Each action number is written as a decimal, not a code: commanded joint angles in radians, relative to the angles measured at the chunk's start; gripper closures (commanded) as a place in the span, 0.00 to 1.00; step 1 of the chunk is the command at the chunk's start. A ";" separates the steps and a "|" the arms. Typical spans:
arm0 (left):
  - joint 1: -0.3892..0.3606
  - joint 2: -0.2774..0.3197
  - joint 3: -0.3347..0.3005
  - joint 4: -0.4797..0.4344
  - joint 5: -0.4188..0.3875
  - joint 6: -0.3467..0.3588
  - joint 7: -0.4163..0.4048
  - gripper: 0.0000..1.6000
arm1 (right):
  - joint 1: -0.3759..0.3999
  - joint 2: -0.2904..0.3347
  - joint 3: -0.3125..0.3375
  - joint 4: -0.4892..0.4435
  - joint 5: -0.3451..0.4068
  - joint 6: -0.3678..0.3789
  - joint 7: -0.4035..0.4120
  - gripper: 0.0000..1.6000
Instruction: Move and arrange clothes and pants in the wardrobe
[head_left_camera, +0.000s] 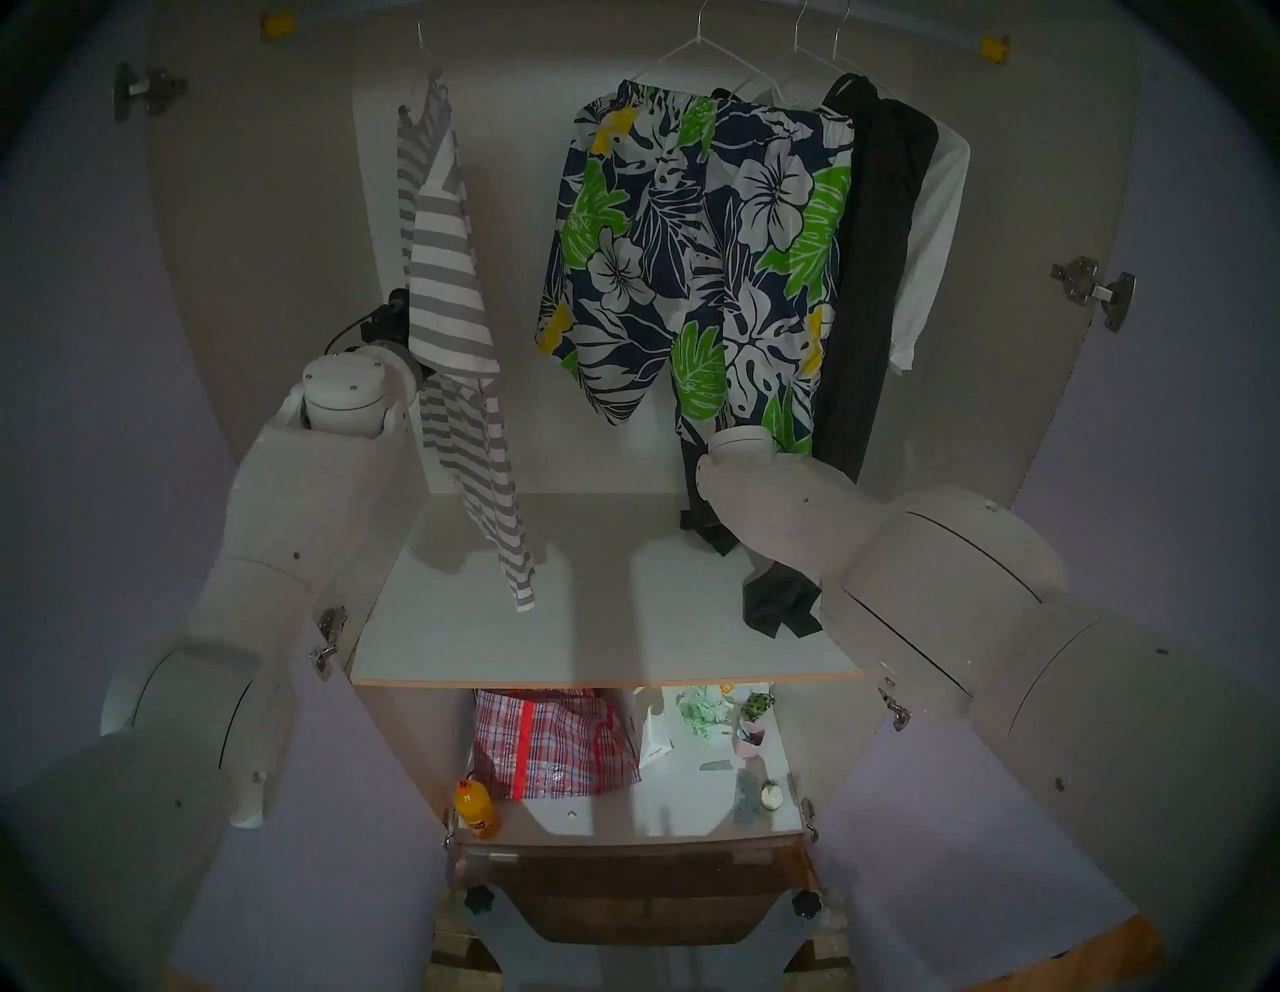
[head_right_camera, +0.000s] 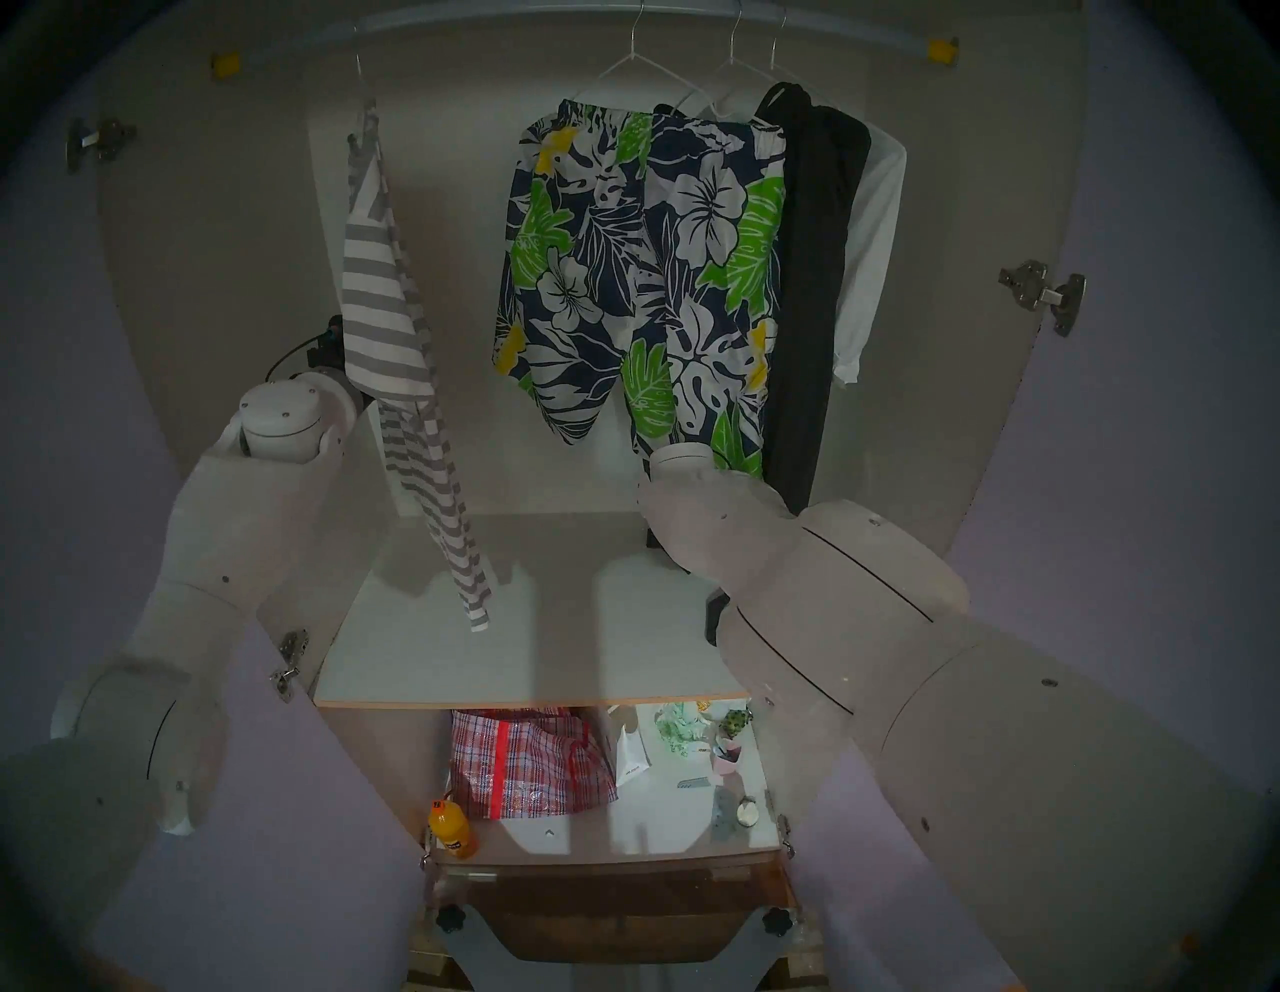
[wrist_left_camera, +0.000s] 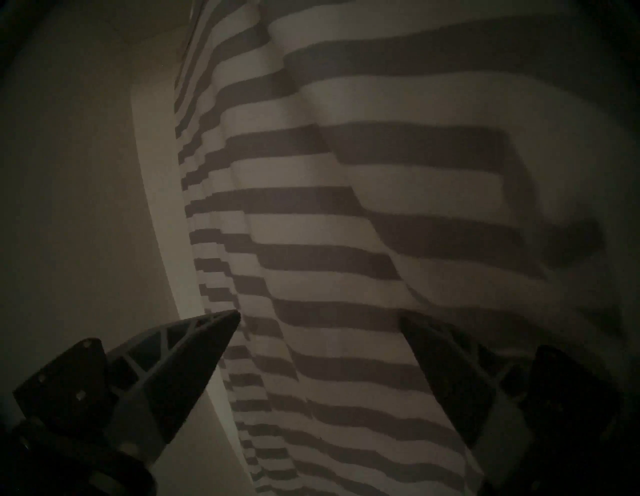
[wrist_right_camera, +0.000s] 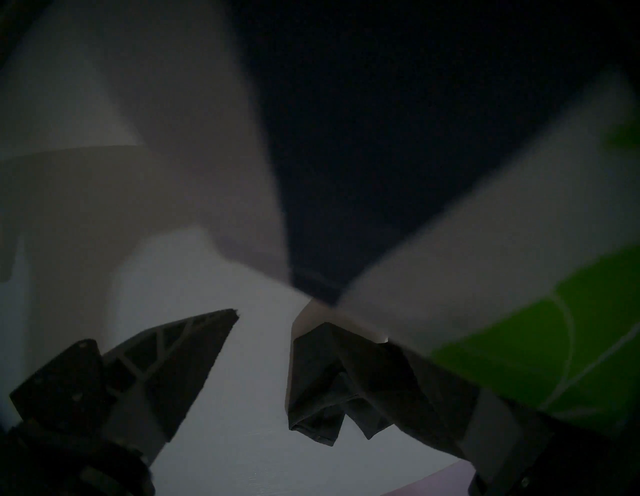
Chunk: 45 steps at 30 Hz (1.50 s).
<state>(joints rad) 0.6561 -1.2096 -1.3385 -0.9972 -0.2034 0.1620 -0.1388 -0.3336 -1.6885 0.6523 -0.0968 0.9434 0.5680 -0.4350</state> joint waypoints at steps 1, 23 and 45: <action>-0.113 -0.062 0.023 0.035 0.004 0.014 -0.030 0.00 | 0.026 -0.003 -0.002 -0.014 -0.003 -0.007 -0.001 0.00; -0.470 -0.318 0.113 0.560 0.017 0.050 -0.096 0.00 | 0.020 -0.001 0.000 -0.014 -0.003 -0.006 0.011 0.00; -0.591 -0.179 0.268 0.802 0.125 -0.003 0.013 0.00 | 0.030 -0.003 -0.001 -0.014 -0.011 -0.014 0.007 0.00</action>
<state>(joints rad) 0.0920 -1.4057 -1.0664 -0.1999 -0.0824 0.1844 -0.1761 -0.3351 -1.6874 0.6540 -0.0981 0.9373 0.5673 -0.4233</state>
